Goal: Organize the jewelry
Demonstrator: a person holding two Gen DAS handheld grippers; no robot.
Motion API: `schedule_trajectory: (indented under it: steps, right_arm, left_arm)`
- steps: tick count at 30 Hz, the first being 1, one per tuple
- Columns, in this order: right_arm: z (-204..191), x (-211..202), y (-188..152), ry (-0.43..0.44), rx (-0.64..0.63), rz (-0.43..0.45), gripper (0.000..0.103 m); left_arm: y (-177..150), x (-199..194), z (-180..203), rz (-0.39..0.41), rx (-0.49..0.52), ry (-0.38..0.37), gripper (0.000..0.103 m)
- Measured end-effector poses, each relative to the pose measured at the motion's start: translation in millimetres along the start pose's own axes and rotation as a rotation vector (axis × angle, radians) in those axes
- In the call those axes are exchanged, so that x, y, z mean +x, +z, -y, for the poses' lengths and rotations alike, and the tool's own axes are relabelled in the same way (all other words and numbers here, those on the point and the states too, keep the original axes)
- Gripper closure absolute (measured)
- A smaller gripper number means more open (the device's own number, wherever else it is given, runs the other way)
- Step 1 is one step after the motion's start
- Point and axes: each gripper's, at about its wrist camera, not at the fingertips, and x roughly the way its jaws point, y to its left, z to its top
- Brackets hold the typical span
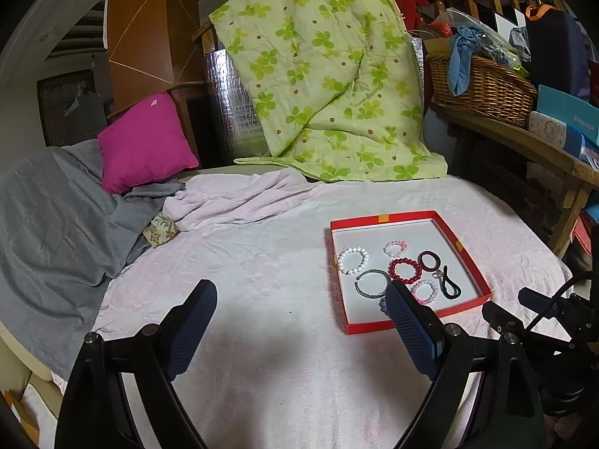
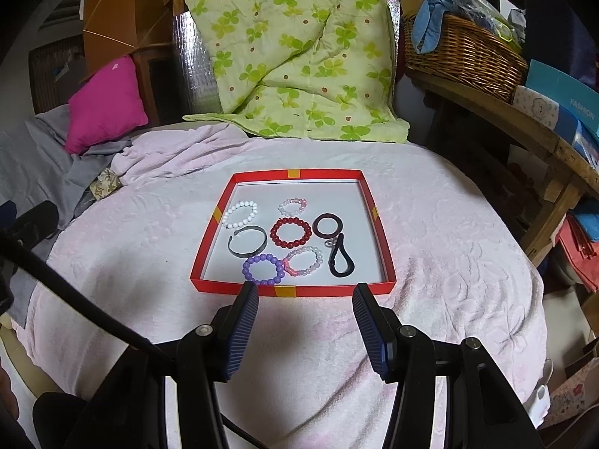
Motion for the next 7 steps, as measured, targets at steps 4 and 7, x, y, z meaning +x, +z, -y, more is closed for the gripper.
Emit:
schedule_trajectory:
  steps: [4,7]
  right_arm:
    - [4,3,1,-0.004,0.007,-0.002,0.047]
    - [6,7,1,-0.004,0.008,-0.008,0.047]
  left_arm:
    - [-1,1,4,0.016,0.011,-0.003,0.011]
    - [-4,13,4,-0.008,-0.005,-0.007,0.011]
